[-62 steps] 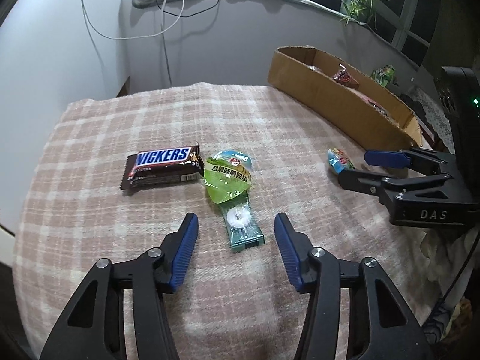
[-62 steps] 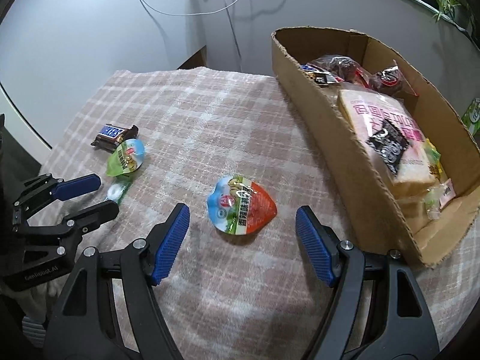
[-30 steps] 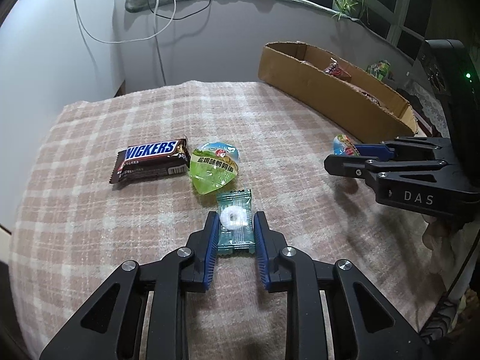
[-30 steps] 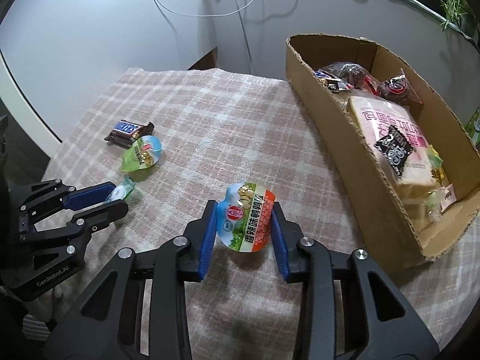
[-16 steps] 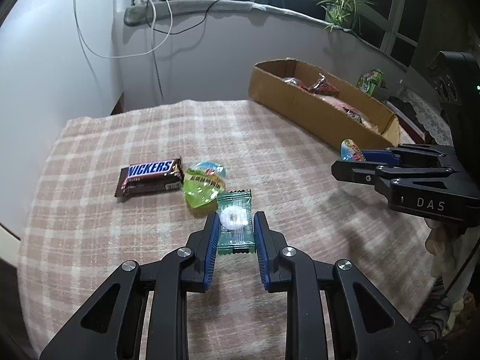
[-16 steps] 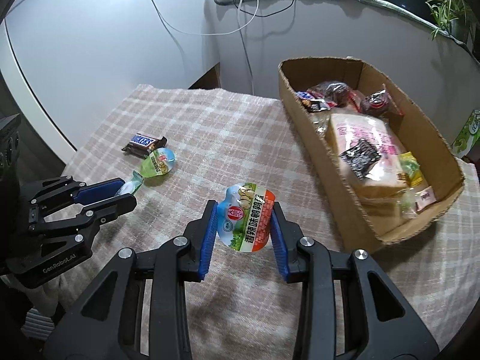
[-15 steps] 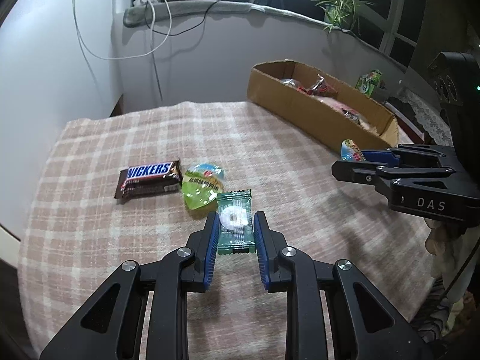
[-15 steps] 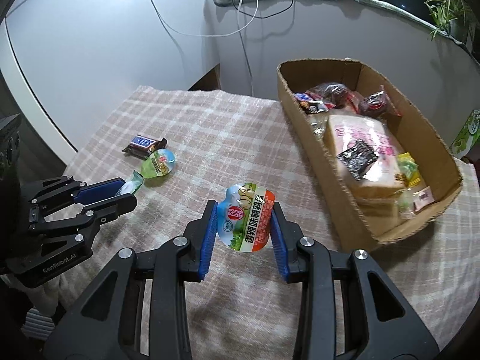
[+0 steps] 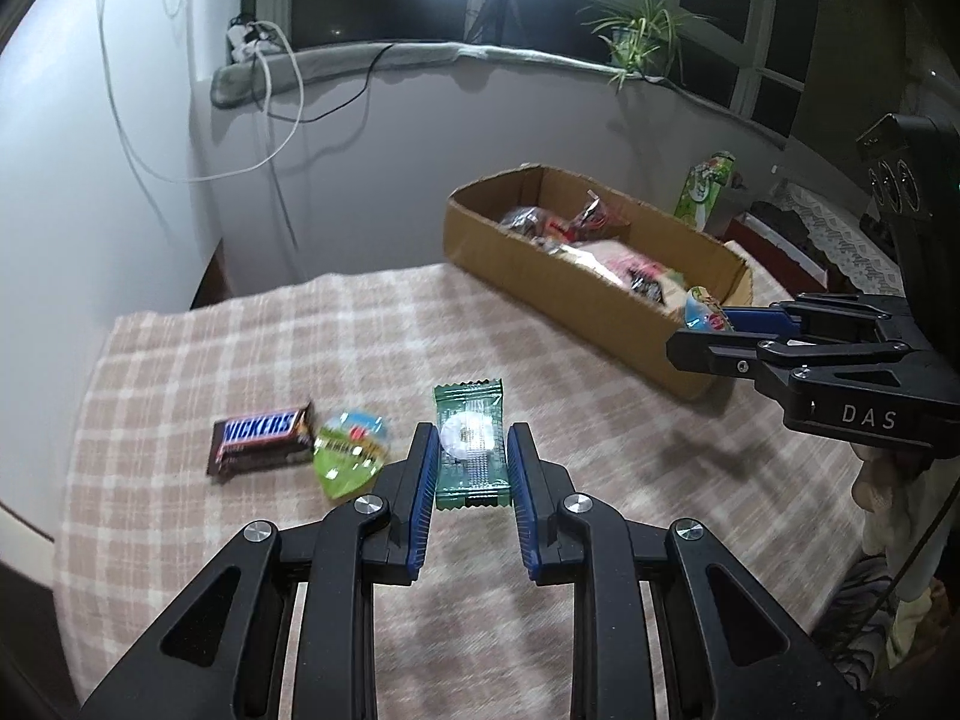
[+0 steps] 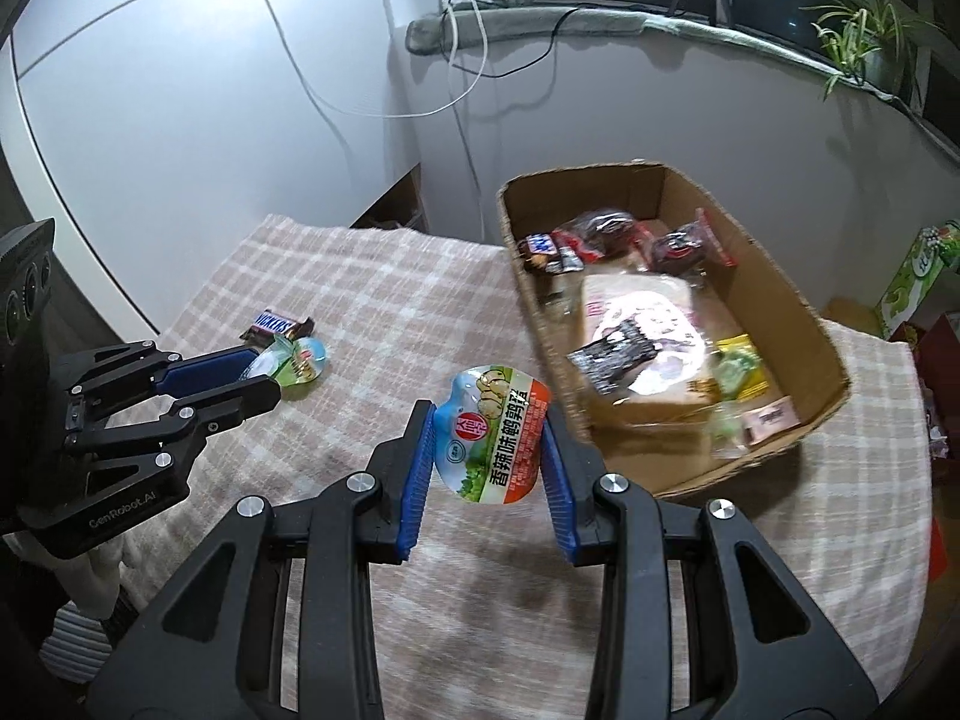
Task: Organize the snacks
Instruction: 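Lift the mint pack with the left gripper while the right carries the jelly cup toward the box, then carry the mint pack into the box and open the left gripper while the right drops the jelly cup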
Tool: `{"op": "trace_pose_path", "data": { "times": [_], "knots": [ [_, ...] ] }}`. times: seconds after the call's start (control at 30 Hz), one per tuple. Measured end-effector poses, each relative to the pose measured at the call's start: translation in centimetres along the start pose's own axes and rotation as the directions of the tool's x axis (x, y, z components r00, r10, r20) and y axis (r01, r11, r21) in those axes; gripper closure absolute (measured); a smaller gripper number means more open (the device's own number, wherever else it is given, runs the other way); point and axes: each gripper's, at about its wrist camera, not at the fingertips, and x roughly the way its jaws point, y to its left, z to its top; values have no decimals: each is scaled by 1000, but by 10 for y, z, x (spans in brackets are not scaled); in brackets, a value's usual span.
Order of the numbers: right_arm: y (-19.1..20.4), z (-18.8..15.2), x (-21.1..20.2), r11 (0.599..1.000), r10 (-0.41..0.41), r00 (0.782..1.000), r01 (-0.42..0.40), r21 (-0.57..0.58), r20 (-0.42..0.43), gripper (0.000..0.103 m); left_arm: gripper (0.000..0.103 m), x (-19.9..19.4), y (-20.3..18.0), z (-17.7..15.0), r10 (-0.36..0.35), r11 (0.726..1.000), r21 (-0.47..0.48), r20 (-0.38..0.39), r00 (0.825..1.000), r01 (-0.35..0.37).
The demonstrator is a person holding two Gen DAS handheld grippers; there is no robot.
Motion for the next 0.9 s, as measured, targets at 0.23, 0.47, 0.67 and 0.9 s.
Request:
{"op": "trace_pose_path", "data": {
  "times": [0.23, 0.47, 0.67, 0.9],
  "knots": [
    [-26, 7, -10, 1000, -25, 1000, 25, 18, 16, 67, 81, 6, -18, 18, -20, 999, 26, 17, 1000, 20],
    [-55, 13, -14, 998, -45, 999, 44, 41, 22, 67, 81, 16, -34, 37, -42, 998, 53, 34, 999, 40],
    [-78, 18, -14, 996, -61, 998, 60, 59, 21, 67, 81, 27, -47, 53, -59, 996, 71, 39, 997, 56],
    [-104, 23, -6, 994, -68, 998, 67, 89, 9, 67, 81, 46, -56, 73, -74, 995, 76, 33, 997, 71]
  ]
}}
